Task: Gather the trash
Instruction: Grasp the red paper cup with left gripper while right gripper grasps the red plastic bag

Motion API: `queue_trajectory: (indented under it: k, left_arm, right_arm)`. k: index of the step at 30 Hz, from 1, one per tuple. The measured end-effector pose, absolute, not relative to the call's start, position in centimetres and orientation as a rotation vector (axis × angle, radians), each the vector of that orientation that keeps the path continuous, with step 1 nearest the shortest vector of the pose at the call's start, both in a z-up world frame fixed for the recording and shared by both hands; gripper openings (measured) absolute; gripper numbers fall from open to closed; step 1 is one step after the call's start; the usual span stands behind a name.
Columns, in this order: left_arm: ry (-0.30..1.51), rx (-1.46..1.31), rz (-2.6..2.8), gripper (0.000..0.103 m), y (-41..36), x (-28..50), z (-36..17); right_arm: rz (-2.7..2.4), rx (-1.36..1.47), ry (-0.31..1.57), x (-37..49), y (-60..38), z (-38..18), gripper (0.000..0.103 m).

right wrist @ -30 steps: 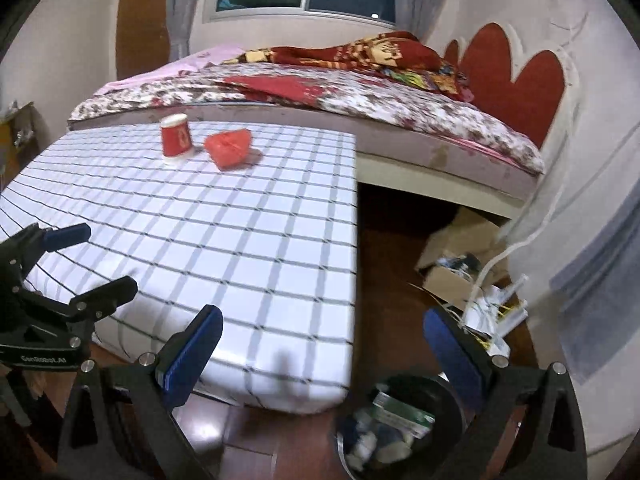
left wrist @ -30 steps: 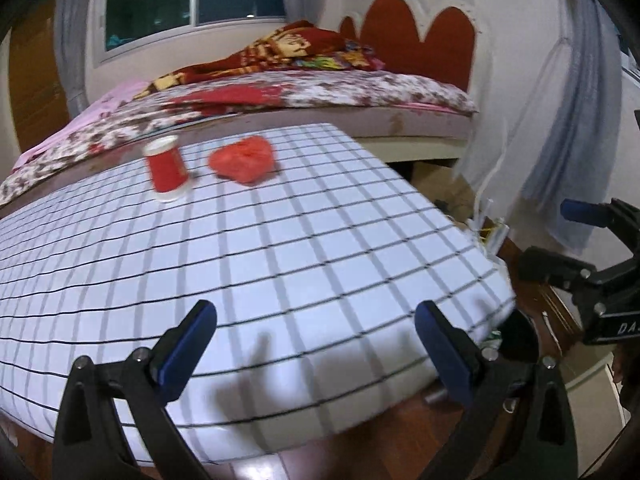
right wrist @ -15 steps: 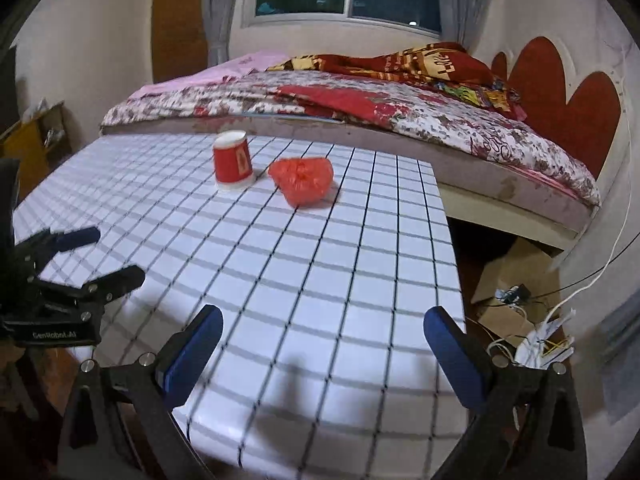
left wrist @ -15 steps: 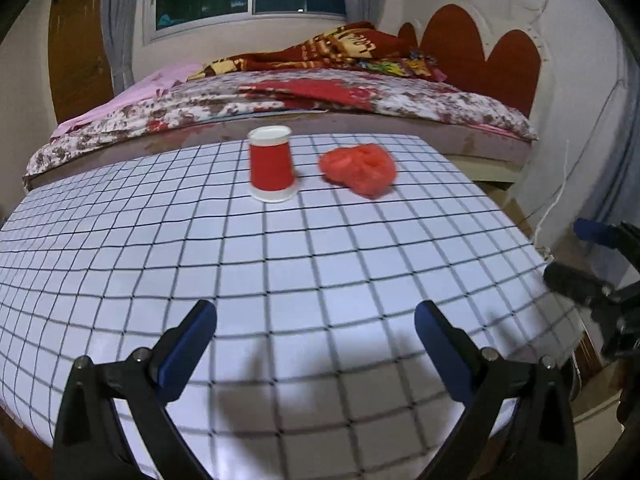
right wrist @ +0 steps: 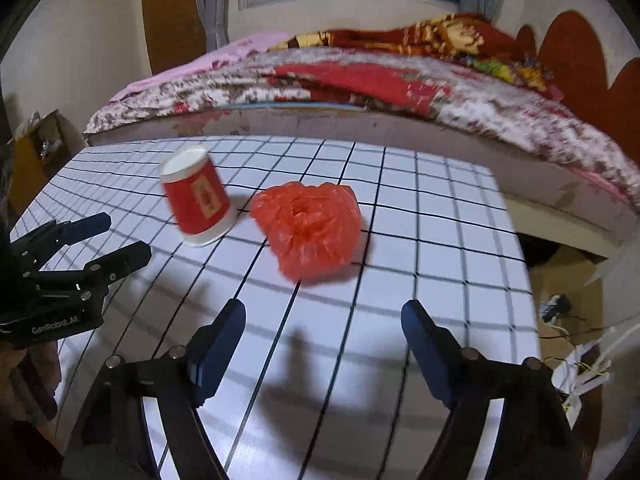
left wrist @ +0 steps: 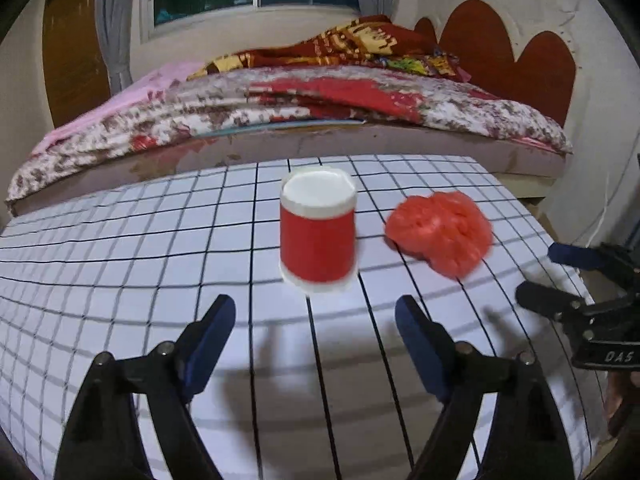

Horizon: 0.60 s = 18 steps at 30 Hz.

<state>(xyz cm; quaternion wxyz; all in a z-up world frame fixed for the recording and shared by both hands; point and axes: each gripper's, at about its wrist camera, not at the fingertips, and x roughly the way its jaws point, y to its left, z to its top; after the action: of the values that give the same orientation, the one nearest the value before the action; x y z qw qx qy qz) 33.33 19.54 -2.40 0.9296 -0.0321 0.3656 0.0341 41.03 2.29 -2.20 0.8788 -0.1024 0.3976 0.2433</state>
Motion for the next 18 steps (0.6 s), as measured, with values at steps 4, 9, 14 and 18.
queue_trajectory:
  k: [4,9,14,18]
  left_arm:
    - [0.768,-0.098,0.057,0.083,20.3,35.7,-3.5]
    - [0.77,-0.095,0.033,0.081,20.0,37.0,-3.9]
    - [0.787,-0.11,0.012,0.075,19.8,38.7,-4.1]
    - [0.799,-0.158,-0.023,0.055,20.4,39.7,-4.8]
  right_arm:
    - [0.546,-0.148,0.864,43.9,2.9,-3.4,0.08]
    - [0.606,-0.083,0.891,46.3,4.1,-4.3,0.07]
    - [0.636,-0.042,0.921,47.8,4.8,-5.0,0.054]
    - [0.645,-0.038,0.93,47.8,4.9,-5.1,0.033]
